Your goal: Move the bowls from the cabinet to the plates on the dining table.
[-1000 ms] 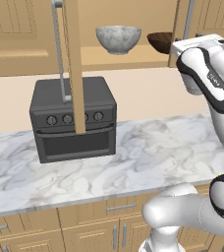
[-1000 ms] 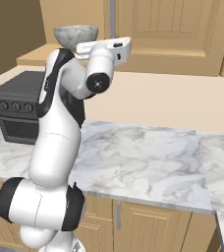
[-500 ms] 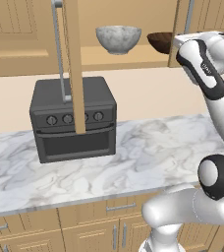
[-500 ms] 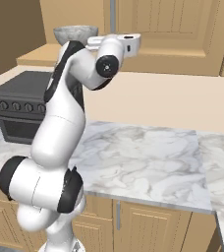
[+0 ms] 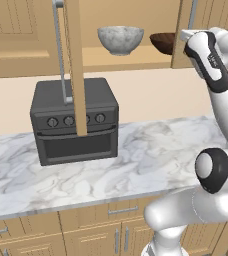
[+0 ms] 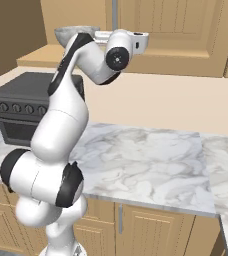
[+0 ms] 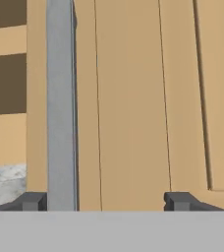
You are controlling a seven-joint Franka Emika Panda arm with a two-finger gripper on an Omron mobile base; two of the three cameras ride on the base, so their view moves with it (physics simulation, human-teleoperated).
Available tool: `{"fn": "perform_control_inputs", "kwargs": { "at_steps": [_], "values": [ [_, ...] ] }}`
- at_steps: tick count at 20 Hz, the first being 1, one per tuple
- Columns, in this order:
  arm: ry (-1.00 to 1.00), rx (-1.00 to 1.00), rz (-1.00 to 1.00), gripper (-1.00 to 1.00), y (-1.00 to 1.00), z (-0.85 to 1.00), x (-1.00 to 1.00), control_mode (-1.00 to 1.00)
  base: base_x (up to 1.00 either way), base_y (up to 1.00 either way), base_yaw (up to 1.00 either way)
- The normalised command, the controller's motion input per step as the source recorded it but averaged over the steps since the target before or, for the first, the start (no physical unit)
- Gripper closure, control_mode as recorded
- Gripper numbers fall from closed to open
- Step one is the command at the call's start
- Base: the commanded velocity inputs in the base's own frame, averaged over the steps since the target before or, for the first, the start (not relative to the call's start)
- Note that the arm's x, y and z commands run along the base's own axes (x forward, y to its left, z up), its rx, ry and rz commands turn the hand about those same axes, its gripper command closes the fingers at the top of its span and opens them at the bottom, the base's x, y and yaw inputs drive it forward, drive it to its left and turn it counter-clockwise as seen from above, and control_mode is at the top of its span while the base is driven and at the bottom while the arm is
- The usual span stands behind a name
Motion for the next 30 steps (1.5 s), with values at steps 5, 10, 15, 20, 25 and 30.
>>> {"fn": "perform_control_inputs", "kwargs": {
  "at_steps": [5,10,15,20,25,30],
  "values": [
    [-0.01,0.04,0.00,1.00,0.16,-0.29,0.35,-1.00,0.00,0.00,0.00],
    [-0.04,0.01,-0.03,1.00,0.25,-0.18,0.26,-1.00,0.00,0.00,0.00],
    [-0.05,0.00,-0.05,1.00,0.48,-0.13,0.13,-1.00,0.00,0.00,0.00],
    [-0.02,-0.01,-0.05,1.00,0.49,-0.18,0.19,-1.00,0.00,0.00,0.00],
    [0.10,0.06,0.00,1.00,-0.03,-0.16,0.49,-1.00,0.00,0.00,0.00],
    [0.17,0.08,0.04,1.00,-0.29,-0.12,0.01,-1.00,0.00,0.00,0.00]
  ]
}}
